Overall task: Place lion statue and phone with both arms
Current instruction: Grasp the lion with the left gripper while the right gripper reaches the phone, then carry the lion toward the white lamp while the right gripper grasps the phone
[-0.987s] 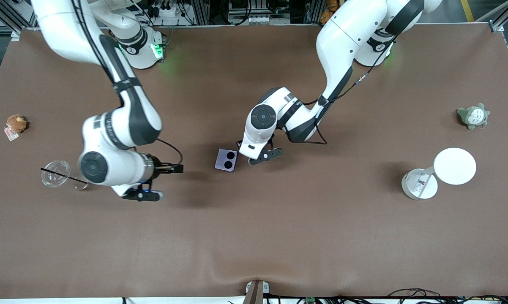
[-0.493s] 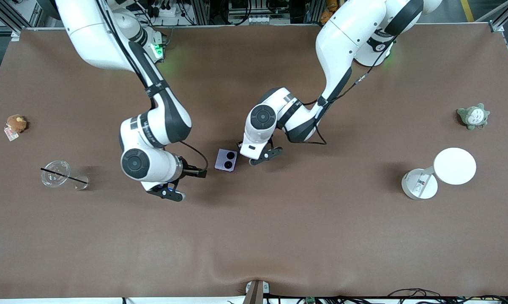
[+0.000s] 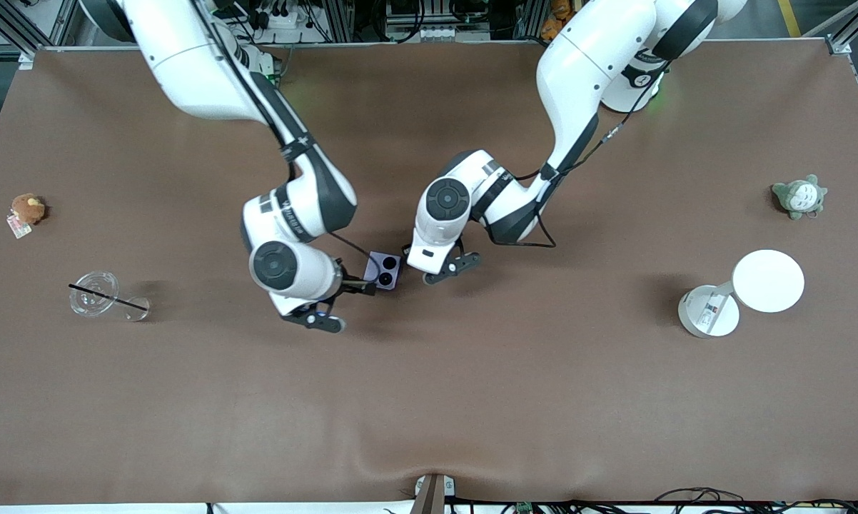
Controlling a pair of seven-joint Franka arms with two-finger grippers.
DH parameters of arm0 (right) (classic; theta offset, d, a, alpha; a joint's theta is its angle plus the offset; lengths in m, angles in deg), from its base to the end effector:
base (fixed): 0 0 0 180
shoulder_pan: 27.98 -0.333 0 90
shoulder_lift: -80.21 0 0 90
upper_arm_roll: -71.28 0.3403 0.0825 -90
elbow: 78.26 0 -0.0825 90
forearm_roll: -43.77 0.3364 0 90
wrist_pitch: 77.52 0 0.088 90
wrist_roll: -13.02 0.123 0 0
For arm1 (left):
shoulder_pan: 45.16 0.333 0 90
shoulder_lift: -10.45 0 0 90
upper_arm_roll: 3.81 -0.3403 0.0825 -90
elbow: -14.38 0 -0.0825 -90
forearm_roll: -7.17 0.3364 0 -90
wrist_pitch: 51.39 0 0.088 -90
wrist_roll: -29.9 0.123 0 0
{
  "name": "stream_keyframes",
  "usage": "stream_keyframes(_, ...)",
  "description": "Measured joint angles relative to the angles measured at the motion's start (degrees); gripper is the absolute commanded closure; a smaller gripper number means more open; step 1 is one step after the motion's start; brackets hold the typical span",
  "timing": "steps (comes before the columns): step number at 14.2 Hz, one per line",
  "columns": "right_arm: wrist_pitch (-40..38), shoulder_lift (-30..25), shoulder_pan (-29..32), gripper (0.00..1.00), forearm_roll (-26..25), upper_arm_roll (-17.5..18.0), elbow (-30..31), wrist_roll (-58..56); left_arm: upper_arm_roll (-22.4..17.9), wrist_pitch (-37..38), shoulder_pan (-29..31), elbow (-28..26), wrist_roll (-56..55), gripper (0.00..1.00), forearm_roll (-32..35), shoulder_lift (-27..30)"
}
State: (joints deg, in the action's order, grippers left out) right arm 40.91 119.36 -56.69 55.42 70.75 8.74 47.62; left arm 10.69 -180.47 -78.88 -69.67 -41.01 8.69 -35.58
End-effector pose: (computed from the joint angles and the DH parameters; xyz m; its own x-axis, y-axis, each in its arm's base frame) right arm 0.5843 0.3294 0.2803 0.9562 -0.2081 -0.2060 -0.2224 -0.9737 -0.0491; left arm 0.4940 -0.4963 0.2445 0.8900 0.4304 -0.1506 0.4421 -0.8953 0.0538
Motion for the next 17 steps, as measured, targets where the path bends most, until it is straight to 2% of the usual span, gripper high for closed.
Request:
stream_keyframes(5,2.34,2.01,-1.09,0.00,-1.38,-0.08,0.11,-5.23,-0.20,4.27,3.21,-0.05,0.02,0.88,3.09,2.52)
stream_keyframes(9,3.85,2.57,-3.80,0.00,-1.36,-0.04,1.31,-2.00,-0.22,4.48,4.66,-0.13,0.97,0.90,8.75,2.76)
stream_keyframes(17,5.42,3.48,-5.76,0.00,-1.36,-0.21,2.29,1.08,-0.40,9.08,12.31,-1.32,16.80,0.90,9.00,7.42)
